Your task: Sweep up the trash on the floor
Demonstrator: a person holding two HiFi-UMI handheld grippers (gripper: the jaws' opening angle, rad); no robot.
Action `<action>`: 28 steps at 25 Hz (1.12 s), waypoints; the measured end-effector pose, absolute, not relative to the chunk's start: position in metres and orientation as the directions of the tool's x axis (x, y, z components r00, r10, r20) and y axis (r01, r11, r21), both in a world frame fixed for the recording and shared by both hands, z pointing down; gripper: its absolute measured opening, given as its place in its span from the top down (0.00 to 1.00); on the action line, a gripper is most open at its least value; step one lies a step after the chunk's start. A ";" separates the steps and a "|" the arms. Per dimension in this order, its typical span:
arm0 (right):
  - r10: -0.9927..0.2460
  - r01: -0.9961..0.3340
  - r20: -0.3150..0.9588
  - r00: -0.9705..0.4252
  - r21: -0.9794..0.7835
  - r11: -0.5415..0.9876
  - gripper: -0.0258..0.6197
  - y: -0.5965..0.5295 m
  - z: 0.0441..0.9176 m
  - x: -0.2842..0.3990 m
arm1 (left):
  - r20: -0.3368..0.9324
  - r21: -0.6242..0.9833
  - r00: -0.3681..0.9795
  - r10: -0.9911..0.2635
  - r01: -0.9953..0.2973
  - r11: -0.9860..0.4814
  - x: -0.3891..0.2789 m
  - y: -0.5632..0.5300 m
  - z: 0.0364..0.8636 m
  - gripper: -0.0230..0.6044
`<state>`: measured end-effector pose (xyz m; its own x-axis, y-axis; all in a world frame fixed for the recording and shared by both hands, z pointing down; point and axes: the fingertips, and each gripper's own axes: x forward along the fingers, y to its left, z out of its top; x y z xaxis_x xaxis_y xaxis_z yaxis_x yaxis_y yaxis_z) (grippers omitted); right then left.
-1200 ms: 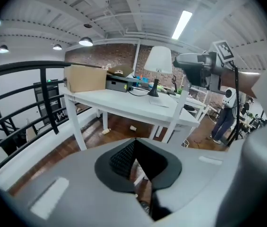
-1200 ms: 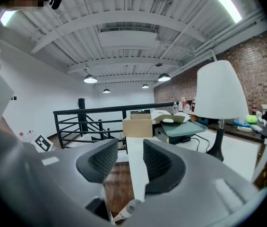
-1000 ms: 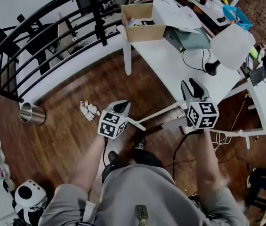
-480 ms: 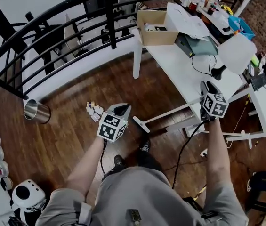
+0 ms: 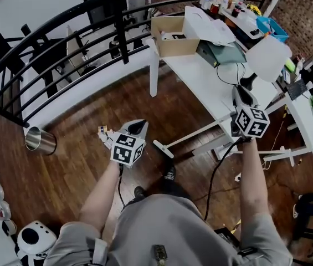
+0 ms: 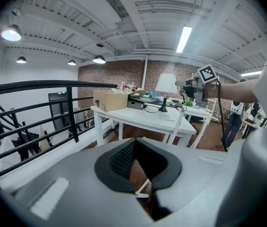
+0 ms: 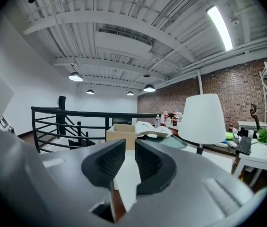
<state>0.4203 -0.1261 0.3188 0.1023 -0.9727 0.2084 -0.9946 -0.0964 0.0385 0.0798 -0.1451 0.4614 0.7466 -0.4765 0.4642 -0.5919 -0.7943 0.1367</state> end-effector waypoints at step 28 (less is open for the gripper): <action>-0.699 -0.718 0.164 -0.696 -0.171 0.675 0.96 -0.113 0.338 -0.093 | 0.302 0.145 0.392 -0.869 -0.920 -0.364 -0.199 -0.105 0.376 0.95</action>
